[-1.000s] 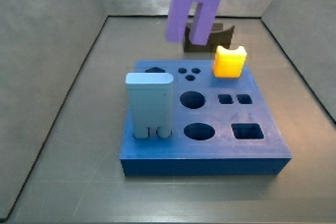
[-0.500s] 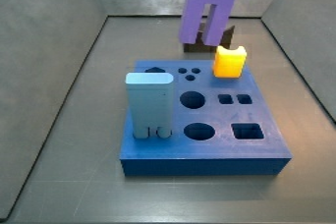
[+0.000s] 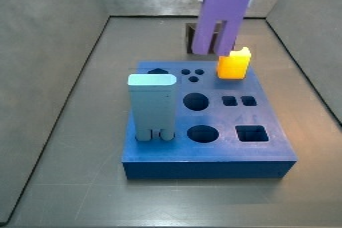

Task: Pick up the double-square object. Move up. Place the double-square object on the fixture. Regrasp the double-square object. Move to above the board. Insert the double-square object.
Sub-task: Insert the double-square object.

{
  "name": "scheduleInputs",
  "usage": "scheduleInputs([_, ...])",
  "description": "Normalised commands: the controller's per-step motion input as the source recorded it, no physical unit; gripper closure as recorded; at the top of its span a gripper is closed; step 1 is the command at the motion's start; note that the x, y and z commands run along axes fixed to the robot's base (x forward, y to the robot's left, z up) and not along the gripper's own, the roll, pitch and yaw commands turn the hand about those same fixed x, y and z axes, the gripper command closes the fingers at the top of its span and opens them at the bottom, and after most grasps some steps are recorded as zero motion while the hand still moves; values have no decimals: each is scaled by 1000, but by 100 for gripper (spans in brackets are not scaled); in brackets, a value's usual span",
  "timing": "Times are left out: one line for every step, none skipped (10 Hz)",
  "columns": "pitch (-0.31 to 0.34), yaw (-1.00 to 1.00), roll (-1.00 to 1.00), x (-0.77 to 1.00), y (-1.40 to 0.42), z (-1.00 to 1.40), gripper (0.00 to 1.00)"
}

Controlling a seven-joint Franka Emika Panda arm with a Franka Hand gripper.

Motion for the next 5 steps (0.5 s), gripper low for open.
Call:
scheduleInputs([0,0,86,1000,171,-340,100])
scheduleInputs([-43,-23,87,1000,77,-297,100])
scheduleInputs([-66,-37,100,1000,43,-294,100])
scheduleInputs([-74,-29,123,1000,29,-280,100])
scheduleInputs([-80,-23,129,1000,0,-254,100])
